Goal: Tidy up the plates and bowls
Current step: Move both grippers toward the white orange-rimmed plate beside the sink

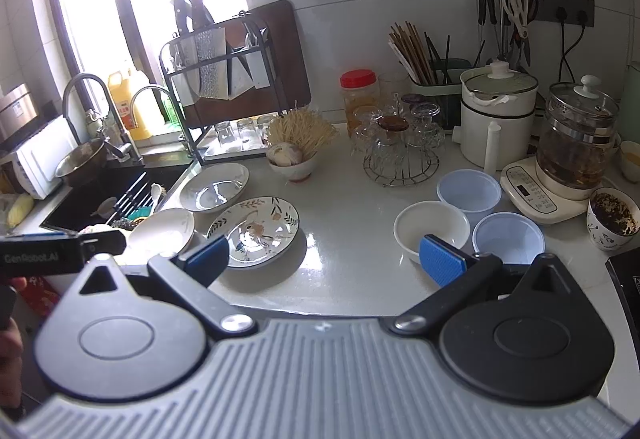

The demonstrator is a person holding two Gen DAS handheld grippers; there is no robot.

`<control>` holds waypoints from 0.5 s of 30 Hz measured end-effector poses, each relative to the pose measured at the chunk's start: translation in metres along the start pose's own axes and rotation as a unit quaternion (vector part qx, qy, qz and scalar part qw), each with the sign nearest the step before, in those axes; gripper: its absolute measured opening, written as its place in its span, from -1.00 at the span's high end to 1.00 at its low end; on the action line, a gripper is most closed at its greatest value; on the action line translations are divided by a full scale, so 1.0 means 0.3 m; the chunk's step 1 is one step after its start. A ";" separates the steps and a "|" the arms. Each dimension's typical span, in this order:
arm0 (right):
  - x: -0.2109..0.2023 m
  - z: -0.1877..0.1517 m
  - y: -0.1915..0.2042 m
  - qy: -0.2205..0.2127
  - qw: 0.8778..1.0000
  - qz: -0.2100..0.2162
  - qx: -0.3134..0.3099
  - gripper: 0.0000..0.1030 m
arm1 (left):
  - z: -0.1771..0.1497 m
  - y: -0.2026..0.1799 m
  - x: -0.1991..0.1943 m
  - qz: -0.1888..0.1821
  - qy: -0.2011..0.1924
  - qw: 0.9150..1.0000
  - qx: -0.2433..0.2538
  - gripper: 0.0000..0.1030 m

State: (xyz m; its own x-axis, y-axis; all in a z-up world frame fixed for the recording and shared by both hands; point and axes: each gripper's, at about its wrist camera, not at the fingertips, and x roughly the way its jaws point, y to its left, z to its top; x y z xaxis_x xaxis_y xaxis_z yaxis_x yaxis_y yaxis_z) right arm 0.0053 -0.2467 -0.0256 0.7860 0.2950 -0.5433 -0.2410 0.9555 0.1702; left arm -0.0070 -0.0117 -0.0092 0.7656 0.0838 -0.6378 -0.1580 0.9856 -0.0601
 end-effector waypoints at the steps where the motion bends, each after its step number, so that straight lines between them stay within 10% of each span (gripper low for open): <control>1: 0.000 -0.001 0.002 0.000 1.000 0.000 -0.001 -1.00 | -0.003 -0.003 0.002 -0.001 0.002 1.000 0.001 -0.96; 15: 0.018 -0.019 -0.007 0.007 1.000 0.004 0.005 -1.00 | -0.025 0.010 0.024 0.003 0.013 1.000 -0.012 -0.96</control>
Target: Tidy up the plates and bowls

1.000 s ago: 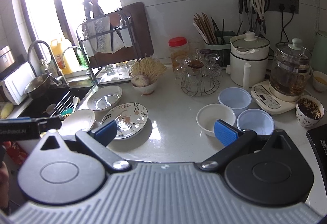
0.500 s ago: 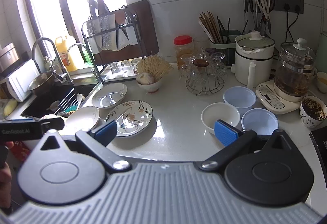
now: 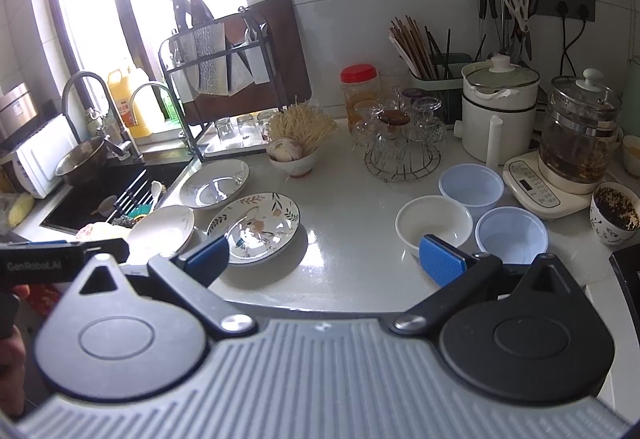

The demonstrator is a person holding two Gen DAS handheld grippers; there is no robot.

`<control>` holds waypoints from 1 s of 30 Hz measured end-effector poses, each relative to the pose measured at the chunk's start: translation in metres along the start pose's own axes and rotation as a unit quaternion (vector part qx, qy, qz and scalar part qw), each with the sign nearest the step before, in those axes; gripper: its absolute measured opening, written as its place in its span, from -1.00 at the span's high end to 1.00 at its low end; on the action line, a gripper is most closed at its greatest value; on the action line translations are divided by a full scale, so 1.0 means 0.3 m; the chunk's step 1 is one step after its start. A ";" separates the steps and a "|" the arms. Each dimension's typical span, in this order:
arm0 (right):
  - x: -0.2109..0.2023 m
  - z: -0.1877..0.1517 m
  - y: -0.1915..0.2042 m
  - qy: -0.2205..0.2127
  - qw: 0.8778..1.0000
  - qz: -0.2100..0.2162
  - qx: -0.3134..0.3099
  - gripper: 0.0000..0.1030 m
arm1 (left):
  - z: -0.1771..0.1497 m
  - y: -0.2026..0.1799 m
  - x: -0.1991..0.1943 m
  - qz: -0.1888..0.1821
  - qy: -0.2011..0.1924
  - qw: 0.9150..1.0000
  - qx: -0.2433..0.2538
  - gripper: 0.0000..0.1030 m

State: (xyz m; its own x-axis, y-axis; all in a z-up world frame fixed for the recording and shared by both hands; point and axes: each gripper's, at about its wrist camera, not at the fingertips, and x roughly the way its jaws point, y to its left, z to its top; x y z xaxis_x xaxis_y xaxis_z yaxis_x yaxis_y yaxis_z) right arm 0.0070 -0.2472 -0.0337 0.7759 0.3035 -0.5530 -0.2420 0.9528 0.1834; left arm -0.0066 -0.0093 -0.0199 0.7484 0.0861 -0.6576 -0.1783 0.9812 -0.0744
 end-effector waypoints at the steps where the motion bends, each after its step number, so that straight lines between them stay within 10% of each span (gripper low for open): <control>1: 0.003 0.001 -0.002 0.002 1.000 0.002 0.000 -1.00 | -0.001 0.001 0.003 0.001 0.002 1.000 -0.001 -0.96; 30: 0.362 0.119 0.273 0.019 0.998 0.021 0.055 -1.00 | 0.272 0.390 0.322 -0.026 0.039 0.999 0.009 -0.96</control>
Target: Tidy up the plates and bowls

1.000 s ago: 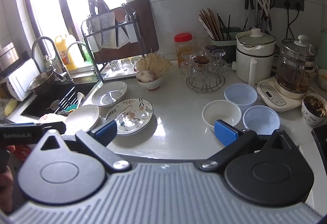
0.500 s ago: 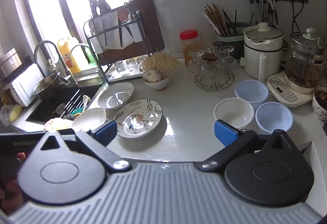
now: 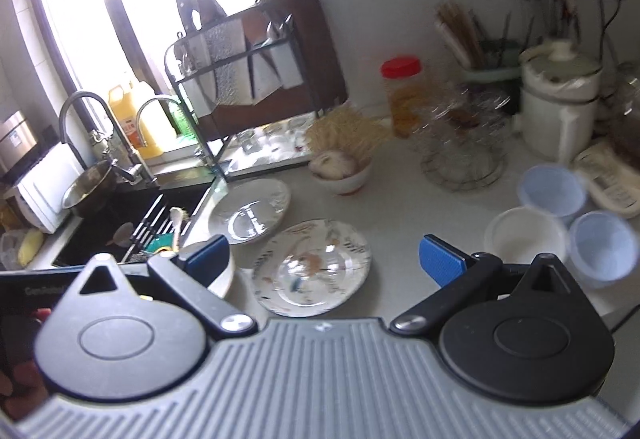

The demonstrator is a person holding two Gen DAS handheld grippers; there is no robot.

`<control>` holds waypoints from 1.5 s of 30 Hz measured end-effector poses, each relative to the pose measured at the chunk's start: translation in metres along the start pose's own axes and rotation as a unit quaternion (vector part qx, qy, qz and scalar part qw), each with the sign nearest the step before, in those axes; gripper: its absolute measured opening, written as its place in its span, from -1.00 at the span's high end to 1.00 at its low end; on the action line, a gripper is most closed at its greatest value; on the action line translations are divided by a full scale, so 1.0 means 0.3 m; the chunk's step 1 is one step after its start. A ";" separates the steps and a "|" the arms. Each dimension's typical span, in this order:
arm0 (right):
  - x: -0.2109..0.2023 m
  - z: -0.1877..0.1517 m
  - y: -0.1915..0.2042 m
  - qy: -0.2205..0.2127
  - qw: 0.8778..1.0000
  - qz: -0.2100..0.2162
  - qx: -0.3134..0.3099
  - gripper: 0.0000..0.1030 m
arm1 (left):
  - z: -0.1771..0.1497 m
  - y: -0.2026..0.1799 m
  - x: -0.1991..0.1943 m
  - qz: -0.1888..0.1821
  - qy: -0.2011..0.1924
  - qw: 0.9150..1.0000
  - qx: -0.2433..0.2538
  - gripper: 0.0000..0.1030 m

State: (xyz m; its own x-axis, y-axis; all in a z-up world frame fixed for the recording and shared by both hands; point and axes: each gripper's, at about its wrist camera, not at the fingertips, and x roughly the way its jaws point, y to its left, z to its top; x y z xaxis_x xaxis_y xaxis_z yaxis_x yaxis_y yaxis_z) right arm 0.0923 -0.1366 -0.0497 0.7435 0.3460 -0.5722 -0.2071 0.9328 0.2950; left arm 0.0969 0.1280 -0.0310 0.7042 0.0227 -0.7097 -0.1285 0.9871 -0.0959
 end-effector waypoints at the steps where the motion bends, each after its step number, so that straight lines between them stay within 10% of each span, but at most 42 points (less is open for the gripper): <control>1: 0.027 0.002 0.016 0.004 1.000 -0.001 0.002 -0.98 | 0.015 0.028 0.019 -0.002 0.002 1.000 0.003 -0.96; 21: 0.496 -0.008 0.360 0.103 0.993 -0.011 0.065 -0.64 | 0.216 0.561 0.486 -0.054 0.091 0.994 0.040 -0.96; 45: 0.811 -0.209 0.470 0.221 0.962 -0.047 0.153 -0.28 | 0.125 0.834 0.869 -0.129 0.214 0.967 0.054 -0.73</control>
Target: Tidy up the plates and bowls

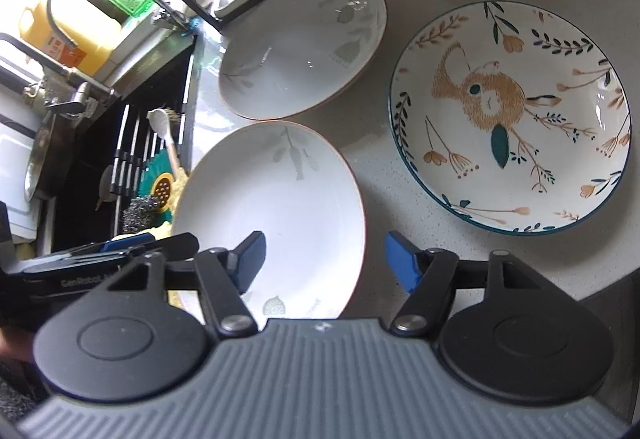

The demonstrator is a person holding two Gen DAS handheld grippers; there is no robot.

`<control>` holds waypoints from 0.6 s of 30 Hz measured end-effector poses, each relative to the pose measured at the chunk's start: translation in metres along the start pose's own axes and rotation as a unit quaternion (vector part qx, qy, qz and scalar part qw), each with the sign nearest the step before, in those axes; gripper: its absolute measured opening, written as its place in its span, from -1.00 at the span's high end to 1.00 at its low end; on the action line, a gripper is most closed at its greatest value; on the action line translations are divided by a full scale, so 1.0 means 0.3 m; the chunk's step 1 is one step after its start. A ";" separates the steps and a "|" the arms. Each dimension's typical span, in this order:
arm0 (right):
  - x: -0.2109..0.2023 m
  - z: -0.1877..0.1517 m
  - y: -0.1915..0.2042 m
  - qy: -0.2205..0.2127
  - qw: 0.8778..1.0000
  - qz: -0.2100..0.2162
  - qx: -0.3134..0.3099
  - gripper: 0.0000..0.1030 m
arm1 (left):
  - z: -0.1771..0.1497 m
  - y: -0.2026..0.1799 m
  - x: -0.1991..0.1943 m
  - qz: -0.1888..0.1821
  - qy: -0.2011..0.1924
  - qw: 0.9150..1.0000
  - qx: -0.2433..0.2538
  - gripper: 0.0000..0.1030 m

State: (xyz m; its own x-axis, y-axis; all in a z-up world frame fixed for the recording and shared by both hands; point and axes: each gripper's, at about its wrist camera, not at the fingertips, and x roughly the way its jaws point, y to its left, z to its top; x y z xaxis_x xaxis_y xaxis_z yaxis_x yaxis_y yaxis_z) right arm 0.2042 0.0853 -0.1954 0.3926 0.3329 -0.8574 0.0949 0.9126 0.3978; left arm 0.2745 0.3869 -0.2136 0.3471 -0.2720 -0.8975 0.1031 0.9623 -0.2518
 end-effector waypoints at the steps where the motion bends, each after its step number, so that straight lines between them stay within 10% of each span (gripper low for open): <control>1: 0.010 -0.002 -0.003 0.001 1.000 -0.003 0.001 -0.21 | 0.002 0.005 0.007 -0.002 0.000 1.000 0.000 -0.63; 7: 0.049 -0.021 -0.027 -0.006 1.000 -0.017 0.026 0.36 | 0.015 0.032 0.054 -0.005 0.008 1.000 -0.005 -0.06; 14: 0.062 -0.026 -0.046 -0.021 0.999 0.000 0.045 0.60 | 0.027 0.056 0.065 -0.036 -0.005 0.999 -0.018 0.57; 18: 0.062 -0.026 -0.038 -0.020 0.999 0.004 0.035 0.60 | 0.033 0.038 0.060 -0.037 -0.005 0.999 -0.014 0.61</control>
State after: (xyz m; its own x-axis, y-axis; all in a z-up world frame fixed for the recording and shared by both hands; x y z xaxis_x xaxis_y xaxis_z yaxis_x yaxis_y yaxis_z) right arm 0.2032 0.0829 -0.2184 0.4297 0.3293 -0.8408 0.1547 0.8905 0.4278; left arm 0.2912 0.3931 -0.2290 0.3492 -0.3431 -0.8720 0.1025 0.9390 -0.3284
